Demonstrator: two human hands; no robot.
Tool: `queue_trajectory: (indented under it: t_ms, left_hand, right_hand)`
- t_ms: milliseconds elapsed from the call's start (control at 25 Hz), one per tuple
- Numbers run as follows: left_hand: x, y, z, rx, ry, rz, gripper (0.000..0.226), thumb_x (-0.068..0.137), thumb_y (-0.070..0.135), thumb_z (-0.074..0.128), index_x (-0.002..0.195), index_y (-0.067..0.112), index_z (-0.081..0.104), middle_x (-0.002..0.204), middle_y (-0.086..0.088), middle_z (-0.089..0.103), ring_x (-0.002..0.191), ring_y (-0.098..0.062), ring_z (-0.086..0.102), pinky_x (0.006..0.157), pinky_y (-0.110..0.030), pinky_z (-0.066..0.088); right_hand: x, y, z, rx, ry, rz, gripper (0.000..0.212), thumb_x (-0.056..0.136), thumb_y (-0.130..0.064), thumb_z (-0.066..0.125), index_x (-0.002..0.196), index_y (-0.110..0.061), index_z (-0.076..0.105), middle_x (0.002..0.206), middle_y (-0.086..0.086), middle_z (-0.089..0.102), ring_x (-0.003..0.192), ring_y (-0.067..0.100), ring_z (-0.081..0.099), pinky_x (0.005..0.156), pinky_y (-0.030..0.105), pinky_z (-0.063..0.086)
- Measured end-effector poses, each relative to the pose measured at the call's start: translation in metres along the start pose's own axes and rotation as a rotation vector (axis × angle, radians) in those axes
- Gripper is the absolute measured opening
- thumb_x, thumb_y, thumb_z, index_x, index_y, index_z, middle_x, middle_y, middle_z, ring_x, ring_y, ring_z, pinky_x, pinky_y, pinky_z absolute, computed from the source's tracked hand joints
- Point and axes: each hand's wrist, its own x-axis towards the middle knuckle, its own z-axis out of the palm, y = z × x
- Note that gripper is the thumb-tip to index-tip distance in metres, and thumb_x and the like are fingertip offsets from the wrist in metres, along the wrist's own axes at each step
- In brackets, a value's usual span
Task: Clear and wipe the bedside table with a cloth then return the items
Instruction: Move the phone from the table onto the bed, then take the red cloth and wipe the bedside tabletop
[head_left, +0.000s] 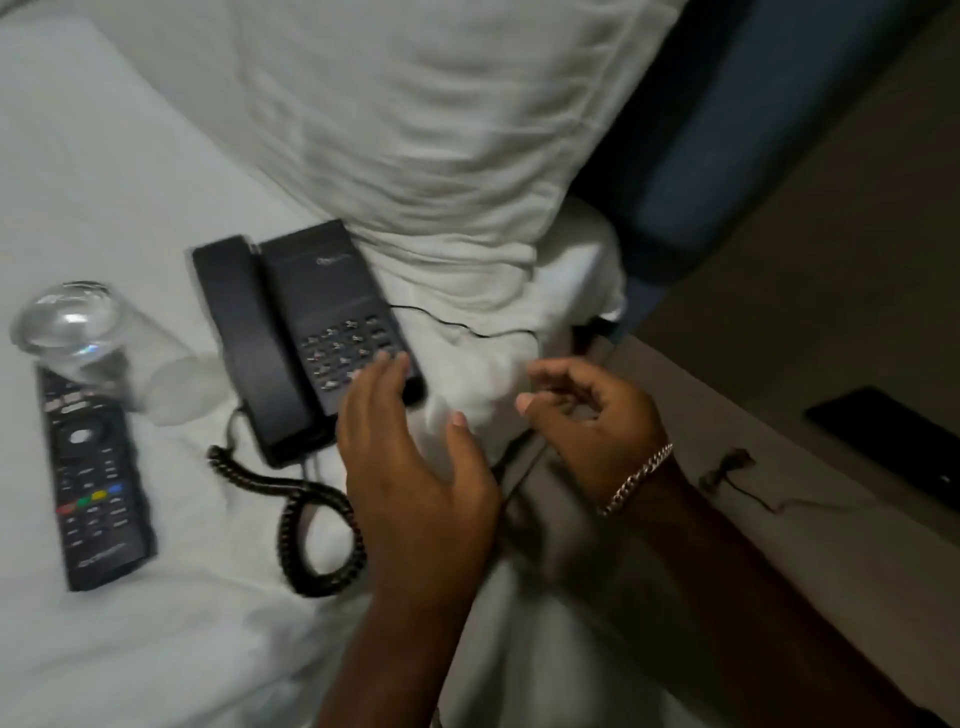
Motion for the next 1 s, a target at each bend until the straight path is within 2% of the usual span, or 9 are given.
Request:
queue_trajectory:
  t_ms: [120, 240, 440, 520, 680, 720, 800, 880, 1000]
  left_hand:
    - [-0.054, 0.038, 0.051, -0.053, -0.232, 0.112, 0.041, 0.083, 0.013, 0.059, 0.122, -0.001, 0.06, 0.121, -0.017, 0.063, 0.118, -0.034, 0.057, 0.104, -0.043, 0.043]
    - [-0.115, 0.074, 0.095, -0.079, -0.396, 0.184, 0.038, 0.085, 0.013, 0.059, 0.121, 0.001, 0.061, 0.118, -0.016, 0.064, 0.115, -0.032, 0.059, 0.099, -0.027, 0.04]
    - [-0.247, 0.143, 0.161, -0.146, -0.636, 0.306, 0.038, 0.084, 0.013, 0.06, 0.121, 0.005, 0.061, 0.12, -0.01, 0.064, 0.115, -0.024, 0.058, 0.093, -0.011, 0.033]
    - [-0.319, 0.177, 0.184, -0.166, -0.776, 0.339, 0.039, 0.085, 0.014, 0.059, 0.123, 0.006, 0.059, 0.125, -0.012, 0.061, 0.12, -0.025, 0.055, 0.096, -0.014, 0.034]
    - [-0.432, 0.22, 0.206, -0.218, -0.997, 0.243, 0.037, 0.086, 0.004, 0.064, 0.122, 0.011, 0.061, 0.121, 0.002, 0.057, 0.116, -0.019, 0.055, 0.1, -0.042, 0.05]
    - [-0.463, 0.231, 0.21, -0.24, -1.054, 0.174, 0.036, 0.086, 0.004, 0.064, 0.12, 0.013, 0.062, 0.118, 0.006, 0.057, 0.113, -0.013, 0.055, 0.098, -0.041, 0.052]
    - [-0.508, 0.244, 0.218, -0.228, -1.145, 0.07, 0.034, 0.086, 0.007, 0.066, 0.119, 0.017, 0.063, 0.113, 0.01, 0.058, 0.102, -0.005, 0.054, 0.09, -0.023, 0.053]
    - [-0.54, 0.248, 0.228, -0.195, -1.226, 0.031, 0.036, 0.086, 0.011, 0.067, 0.121, 0.018, 0.062, 0.109, 0.009, 0.061, 0.092, -0.002, 0.057, 0.077, -0.006, 0.049]
    - [-0.56, 0.241, 0.245, -0.155, -1.243, -0.041, 0.04, 0.084, 0.013, 0.069, 0.122, 0.019, 0.061, 0.11, 0.006, 0.062, 0.097, -0.01, 0.061, 0.075, -0.012, 0.048]
  right_hand:
    - [-0.047, 0.042, -0.075, -0.074, 0.127, 0.019, 0.018, 0.078, -0.026, 0.072, 0.092, -0.036, 0.067, 0.091, -0.019, 0.068, 0.094, 0.004, 0.064, 0.077, 0.032, 0.058]
    - [-0.092, 0.088, -0.145, -0.117, 0.261, 0.055, 0.018, 0.079, -0.027, 0.072, 0.097, -0.025, 0.07, 0.098, -0.011, 0.07, 0.097, 0.01, 0.065, 0.082, 0.04, 0.058]
    - [-0.191, 0.16, -0.269, -0.182, 0.527, 0.131, 0.023, 0.078, -0.031, 0.07, 0.099, -0.023, 0.071, 0.102, -0.008, 0.073, 0.096, 0.002, 0.062, 0.08, 0.021, 0.054]
    - [-0.245, 0.193, -0.325, -0.225, 0.632, 0.215, 0.022, 0.079, -0.026, 0.07, 0.1, -0.022, 0.07, 0.104, -0.005, 0.073, 0.097, 0.005, 0.063, 0.082, 0.027, 0.055]
    - [-0.328, 0.242, -0.394, -0.353, 0.781, 0.286, 0.03, 0.079, -0.016, 0.065, 0.109, -0.017, 0.066, 0.103, 0.004, 0.071, 0.095, 0.02, 0.064, 0.085, 0.038, 0.055]
    - [-0.352, 0.256, -0.41, -0.416, 0.852, 0.314, 0.033, 0.079, -0.017, 0.062, 0.113, -0.018, 0.063, 0.104, 0.005, 0.071, 0.096, 0.021, 0.062, 0.086, 0.035, 0.052]
    - [-0.39, 0.282, -0.432, -0.501, 0.955, 0.431, 0.04, 0.079, -0.021, 0.056, 0.119, -0.018, 0.059, 0.115, 0.007, 0.067, 0.107, 0.025, 0.057, 0.089, 0.031, 0.045]
    - [-0.412, 0.303, -0.439, -0.488, 0.945, 0.601, 0.046, 0.083, -0.024, 0.056, 0.129, -0.02, 0.052, 0.132, 0.011, 0.057, 0.12, 0.033, 0.049, 0.096, 0.04, 0.043]
    - [-0.418, 0.326, -0.427, -0.465, 0.826, 0.696, 0.053, 0.09, -0.031, 0.056, 0.141, -0.027, 0.039, 0.144, 0.015, 0.042, 0.127, 0.036, 0.039, 0.101, 0.046, 0.039]
